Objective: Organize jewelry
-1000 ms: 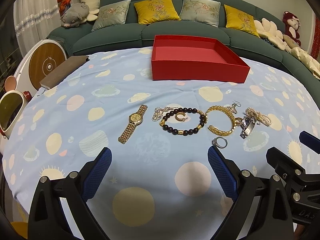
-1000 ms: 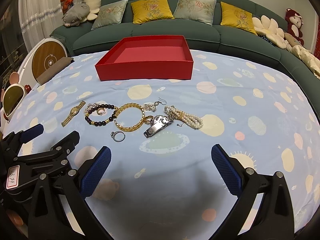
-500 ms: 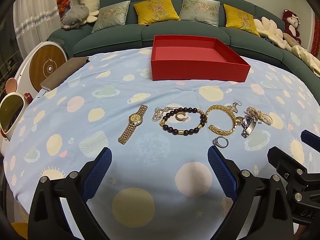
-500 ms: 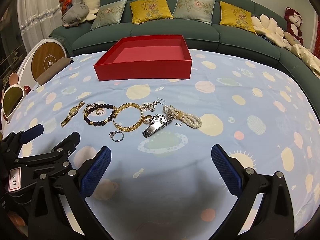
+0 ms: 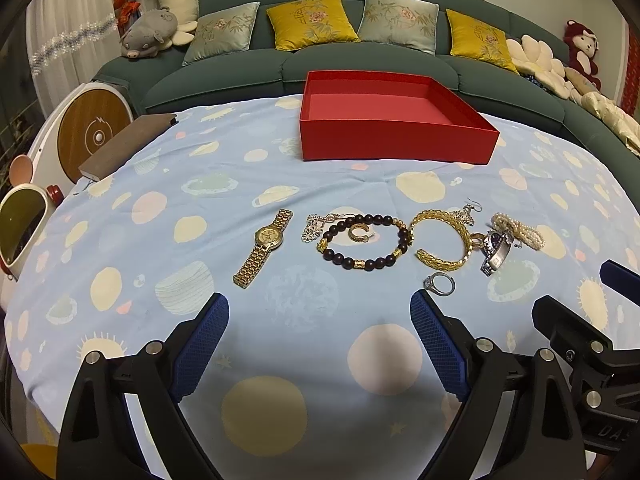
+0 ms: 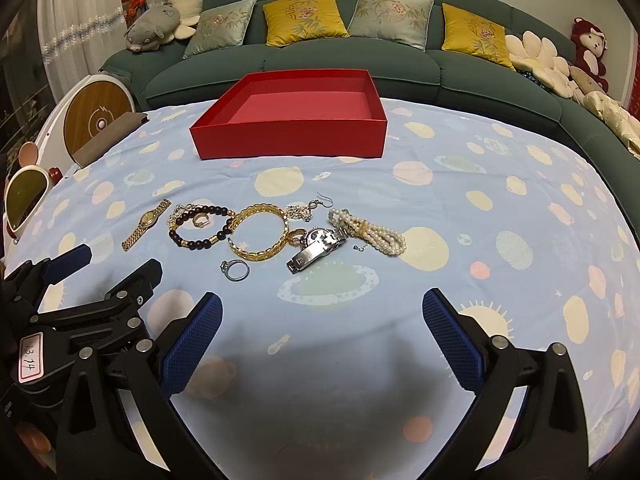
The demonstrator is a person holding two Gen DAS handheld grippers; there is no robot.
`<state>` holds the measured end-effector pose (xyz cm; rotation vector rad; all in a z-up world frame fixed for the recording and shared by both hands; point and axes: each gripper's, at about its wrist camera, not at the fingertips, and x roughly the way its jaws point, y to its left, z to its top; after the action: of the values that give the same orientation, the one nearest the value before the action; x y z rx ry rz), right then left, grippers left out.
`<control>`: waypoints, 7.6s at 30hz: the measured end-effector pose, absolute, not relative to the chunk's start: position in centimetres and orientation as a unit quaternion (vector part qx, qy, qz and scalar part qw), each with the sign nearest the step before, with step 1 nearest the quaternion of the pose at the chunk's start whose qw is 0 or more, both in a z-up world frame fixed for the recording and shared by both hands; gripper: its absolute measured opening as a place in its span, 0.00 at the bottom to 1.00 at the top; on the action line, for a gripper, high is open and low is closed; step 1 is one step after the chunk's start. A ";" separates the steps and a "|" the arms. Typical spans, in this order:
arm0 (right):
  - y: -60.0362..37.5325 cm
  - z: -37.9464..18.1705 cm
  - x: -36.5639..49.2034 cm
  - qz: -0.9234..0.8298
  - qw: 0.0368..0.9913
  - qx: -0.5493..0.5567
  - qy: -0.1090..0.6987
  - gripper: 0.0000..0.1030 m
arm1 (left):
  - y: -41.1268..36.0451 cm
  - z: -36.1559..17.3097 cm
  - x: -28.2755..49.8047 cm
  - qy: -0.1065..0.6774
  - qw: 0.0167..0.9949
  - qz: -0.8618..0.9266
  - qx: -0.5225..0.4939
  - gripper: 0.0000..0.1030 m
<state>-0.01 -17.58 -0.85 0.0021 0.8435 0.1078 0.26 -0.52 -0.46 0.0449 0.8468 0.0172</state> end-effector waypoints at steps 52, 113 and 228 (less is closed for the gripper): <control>-17.8 -1.0 0.6 0.044 0.912 0.006 0.408 0.95 | 0.9 -0.9 0.6 0.419 0.908 0.012 0.004 0.89; -18.8 -5.0 5.2 0.062 0.883 0.083 0.457 0.14 | 3.2 -1.6 2.9 0.442 0.896 -0.012 -0.046 0.89; -18.7 0.9 39.0 0.086 0.905 0.054 0.414 0.11 | -2.1 1.7 38.8 0.419 0.907 -0.025 0.006 0.44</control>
<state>38.98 -18.70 0.86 0.1115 0.8544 0.1768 38.81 -2.13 1.66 0.0122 0.8654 -0.0520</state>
